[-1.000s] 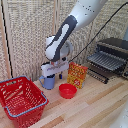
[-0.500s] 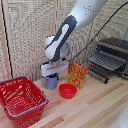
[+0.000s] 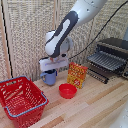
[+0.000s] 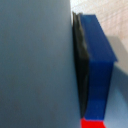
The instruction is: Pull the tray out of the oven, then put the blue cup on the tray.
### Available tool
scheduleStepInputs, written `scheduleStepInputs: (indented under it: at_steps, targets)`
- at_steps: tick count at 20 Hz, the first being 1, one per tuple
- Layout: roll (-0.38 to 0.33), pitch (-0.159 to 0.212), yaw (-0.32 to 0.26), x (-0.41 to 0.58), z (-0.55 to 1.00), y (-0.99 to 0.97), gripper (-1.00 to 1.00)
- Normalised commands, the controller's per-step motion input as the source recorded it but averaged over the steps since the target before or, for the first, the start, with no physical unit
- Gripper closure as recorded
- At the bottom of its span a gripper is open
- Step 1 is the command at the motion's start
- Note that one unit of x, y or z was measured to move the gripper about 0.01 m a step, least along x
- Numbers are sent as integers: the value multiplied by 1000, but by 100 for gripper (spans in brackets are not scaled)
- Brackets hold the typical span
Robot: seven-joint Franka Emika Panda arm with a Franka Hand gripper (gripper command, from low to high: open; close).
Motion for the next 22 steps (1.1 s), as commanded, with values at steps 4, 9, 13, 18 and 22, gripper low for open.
scheduleStepInputs:
  at_steps: [4, 9, 13, 18, 22]
  targets:
    - [65, 55, -198, 198, 839, -1, 100]
    - [25, 53, -193, 118, 989, -182, 100]
    - [58, 18, -182, 82, 862, -451, 100]
    - [99, -1, -97, 0, 573, -689, 100]
    - [100, -39, -65, 0, 293, -806, 100]
